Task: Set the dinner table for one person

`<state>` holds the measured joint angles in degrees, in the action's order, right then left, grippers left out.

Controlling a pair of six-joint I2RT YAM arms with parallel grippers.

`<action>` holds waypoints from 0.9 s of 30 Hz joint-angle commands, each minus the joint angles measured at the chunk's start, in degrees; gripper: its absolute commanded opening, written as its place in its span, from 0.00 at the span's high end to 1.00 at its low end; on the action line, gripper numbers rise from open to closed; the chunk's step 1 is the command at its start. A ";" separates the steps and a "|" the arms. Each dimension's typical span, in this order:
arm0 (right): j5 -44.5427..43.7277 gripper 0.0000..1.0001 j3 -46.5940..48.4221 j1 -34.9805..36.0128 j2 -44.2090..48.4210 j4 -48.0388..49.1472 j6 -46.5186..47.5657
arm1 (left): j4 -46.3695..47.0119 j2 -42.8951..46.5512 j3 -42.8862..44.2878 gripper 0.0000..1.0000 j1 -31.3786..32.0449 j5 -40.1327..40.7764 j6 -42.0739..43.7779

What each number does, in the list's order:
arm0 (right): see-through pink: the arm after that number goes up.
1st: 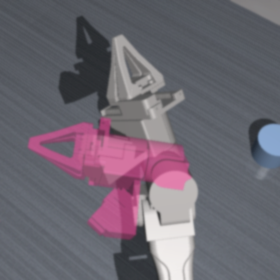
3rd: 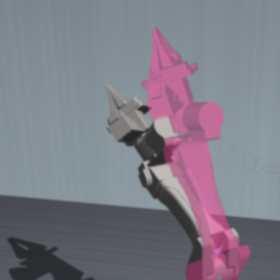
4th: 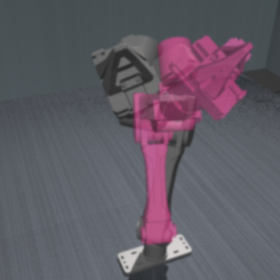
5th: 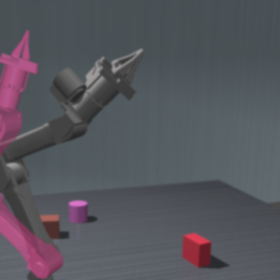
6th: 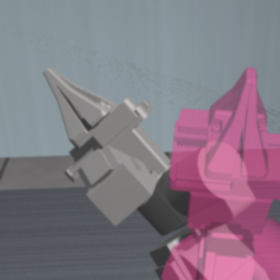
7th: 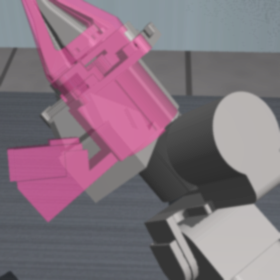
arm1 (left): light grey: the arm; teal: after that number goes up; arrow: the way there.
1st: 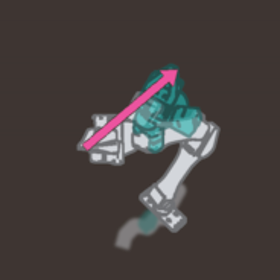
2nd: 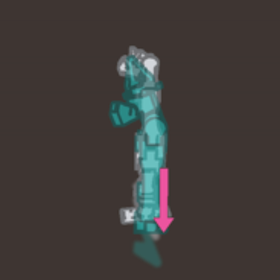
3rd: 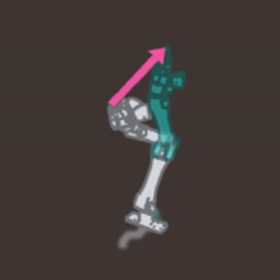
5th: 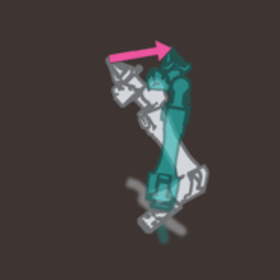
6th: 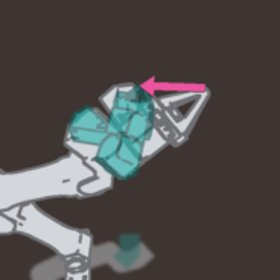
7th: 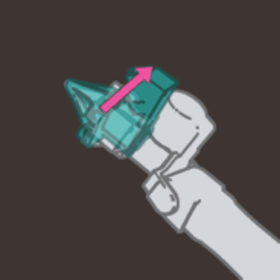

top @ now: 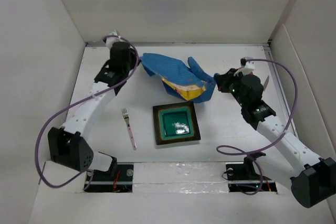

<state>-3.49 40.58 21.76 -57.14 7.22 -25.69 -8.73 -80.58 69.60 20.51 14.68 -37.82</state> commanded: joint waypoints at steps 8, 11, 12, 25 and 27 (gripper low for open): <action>-2.75 1.00 27.87 -0.31 -4.46 -6.96 3.72 | -0.94 8.33 19.95 1.00 -9.32 -7.35 3.99; -3.63 1.00 37.87 -0.31 -4.47 -12.22 4.86 | 0.56 10.08 24.33 1.00 -15.91 -14.30 1.97; -4.07 1.00 37.91 0.38 -4.64 -13.36 5.21 | 0.30 10.26 25.40 1.00 -16.90 -16.94 1.79; -5.13 1.00 54.43 -1.01 -18.87 -15.40 6.80 | 2.32 -0.53 30.76 1.00 -17.44 -18.98 1.96; -4.25 1.00 56.70 -2.42 -22.82 -14.44 6.88 | 1.36 -5.26 33.74 1.00 -17.44 -19.95 1.88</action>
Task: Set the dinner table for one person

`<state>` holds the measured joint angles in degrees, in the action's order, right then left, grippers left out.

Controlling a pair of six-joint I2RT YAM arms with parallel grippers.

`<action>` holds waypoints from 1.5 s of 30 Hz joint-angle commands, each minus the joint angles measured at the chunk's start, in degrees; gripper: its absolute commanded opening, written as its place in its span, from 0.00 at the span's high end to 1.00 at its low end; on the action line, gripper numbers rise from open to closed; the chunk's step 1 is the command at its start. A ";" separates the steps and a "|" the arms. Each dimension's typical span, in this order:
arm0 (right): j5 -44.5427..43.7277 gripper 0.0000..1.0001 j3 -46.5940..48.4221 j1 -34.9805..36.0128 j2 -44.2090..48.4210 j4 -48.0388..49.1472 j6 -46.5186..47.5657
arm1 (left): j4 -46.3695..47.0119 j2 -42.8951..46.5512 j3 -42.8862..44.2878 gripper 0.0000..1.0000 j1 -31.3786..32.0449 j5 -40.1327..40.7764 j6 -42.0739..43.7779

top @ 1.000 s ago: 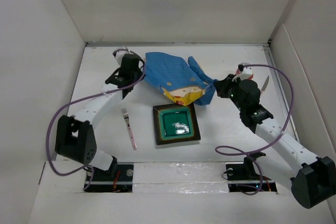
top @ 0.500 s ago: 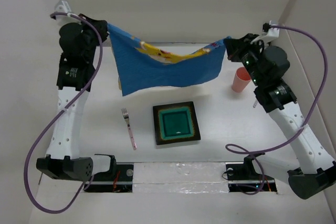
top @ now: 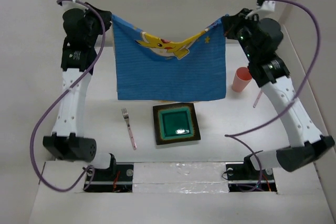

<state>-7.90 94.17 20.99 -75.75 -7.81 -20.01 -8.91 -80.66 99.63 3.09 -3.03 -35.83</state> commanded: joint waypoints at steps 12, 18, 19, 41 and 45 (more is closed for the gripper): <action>10.09 1.00 39.41 -9.83 -31.12 -10.20 -1.08 | -4.53 -26.99 31.30 1.00 -8.79 -14.81 -6.26; 11.94 1.00 10.30 -10.36 -20.86 4.95 -1.17 | 5.17 -19.46 10.68 1.00 -9.60 -16.39 -5.21; 12.29 1.00 5.28 -10.36 -19.63 6.92 -1.35 | 7.91 -18.05 5.01 1.00 -9.60 -16.57 -5.99; 18.72 1.00 -45.91 -10.97 -23.49 30.22 -8.29 | 38.08 -8.29 -59.89 1.00 -9.07 -12.27 -12.68; 15.64 1.00 -48.37 -10.45 -20.33 28.56 -8.29 | 36.07 -7.40 -61.23 1.00 -7.85 -10.34 -12.68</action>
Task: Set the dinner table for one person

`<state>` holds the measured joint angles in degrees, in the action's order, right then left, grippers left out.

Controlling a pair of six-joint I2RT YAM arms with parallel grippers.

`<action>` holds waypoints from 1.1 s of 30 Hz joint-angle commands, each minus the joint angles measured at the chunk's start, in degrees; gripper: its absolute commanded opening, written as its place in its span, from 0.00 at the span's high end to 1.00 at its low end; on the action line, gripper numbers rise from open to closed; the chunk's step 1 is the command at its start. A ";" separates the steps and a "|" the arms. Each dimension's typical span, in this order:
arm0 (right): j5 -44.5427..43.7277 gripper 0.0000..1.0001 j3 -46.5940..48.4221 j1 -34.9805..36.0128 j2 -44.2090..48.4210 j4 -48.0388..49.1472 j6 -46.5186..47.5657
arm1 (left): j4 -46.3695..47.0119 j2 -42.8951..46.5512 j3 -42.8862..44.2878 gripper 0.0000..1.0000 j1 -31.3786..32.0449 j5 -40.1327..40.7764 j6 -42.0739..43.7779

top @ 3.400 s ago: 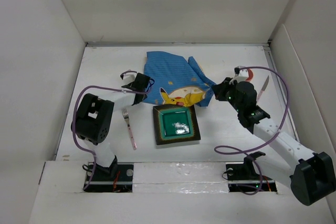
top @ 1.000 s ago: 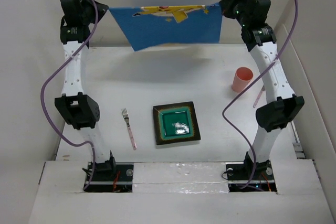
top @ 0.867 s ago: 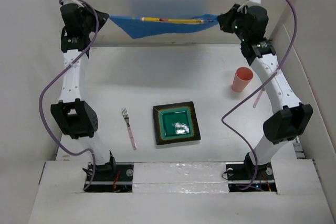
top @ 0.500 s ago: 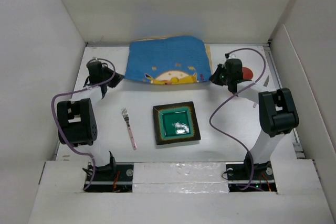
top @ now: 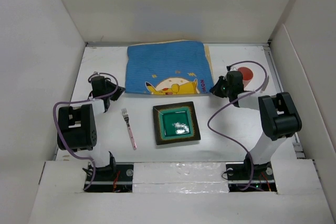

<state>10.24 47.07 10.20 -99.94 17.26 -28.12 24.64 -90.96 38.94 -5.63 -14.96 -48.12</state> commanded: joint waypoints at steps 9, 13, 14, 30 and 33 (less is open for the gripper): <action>-6.28 0.97 -8.83 2.63 10.81 4.11 -3.16 | 0.94 5.52 -3.86 1.00 1.50 2.83 -1.01; -7.60 0.95 -9.80 2.64 11.52 4.45 -5.18 | 0.06 6.67 -5.71 1.00 2.20 4.41 -0.66; -7.86 0.95 -10.06 3.16 11.70 4.63 -5.45 | 0.14 7.02 -6.50 1.00 2.90 4.68 -1.01; -17.62 0.86 -11.73 6.50 18.46 -1.26 -9.23 | 0.14 14.58 -12.31 0.89 2.90 5.47 -1.89; -18.32 0.68 -12.00 7.03 20.22 -1.61 -8.71 | -0.47 15.63 -10.99 0.76 2.90 4.77 -2.33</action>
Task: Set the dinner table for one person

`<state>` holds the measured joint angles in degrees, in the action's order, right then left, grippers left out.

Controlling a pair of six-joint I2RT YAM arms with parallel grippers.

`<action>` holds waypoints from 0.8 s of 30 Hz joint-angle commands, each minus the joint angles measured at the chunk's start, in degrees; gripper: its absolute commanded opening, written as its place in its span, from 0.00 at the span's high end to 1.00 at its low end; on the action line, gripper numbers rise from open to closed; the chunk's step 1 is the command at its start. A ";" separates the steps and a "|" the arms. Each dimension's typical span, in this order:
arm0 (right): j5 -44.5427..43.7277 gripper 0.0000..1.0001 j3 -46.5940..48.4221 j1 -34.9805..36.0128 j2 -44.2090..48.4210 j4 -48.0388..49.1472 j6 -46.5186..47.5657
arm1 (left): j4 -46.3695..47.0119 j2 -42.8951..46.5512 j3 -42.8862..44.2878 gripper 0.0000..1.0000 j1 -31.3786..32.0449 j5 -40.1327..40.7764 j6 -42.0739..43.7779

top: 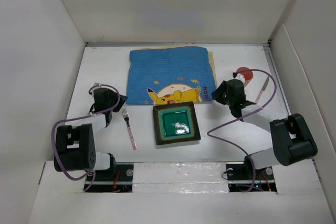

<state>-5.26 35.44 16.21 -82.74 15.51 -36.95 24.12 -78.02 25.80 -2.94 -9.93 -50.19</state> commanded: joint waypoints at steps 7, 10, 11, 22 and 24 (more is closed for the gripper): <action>-4.33 0.45 -0.28 4.79 14.25 -5.92 4.85 | -3.72 12.35 9.95 0.63 0.22 -5.00 -0.96; 1.72 0.75 -4.49 8.04 20.57 -5.67 6.45 | -7.22 17.10 14.96 0.71 0.22 -11.49 2.02; 3.83 0.96 -7.98 9.09 21.99 -5.23 6.71 | -8.46 18.42 15.94 0.84 0.22 -14.38 3.42; 13.43 0.19 -24.28 18.25 31.50 -1.28 0.83 | -30.35 36.09 18.50 0.90 4.59 -12.67 24.08; 13.78 0.16 -24.81 18.25 29.14 0.49 0.47 | -30.36 36.62 17.70 0.72 6.46 -12.12 26.11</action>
<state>6.35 10.83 33.87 -52.47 11.09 -35.40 -1.34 -41.98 42.70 0.91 -23.44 -31.31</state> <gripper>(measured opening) 0.831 0.237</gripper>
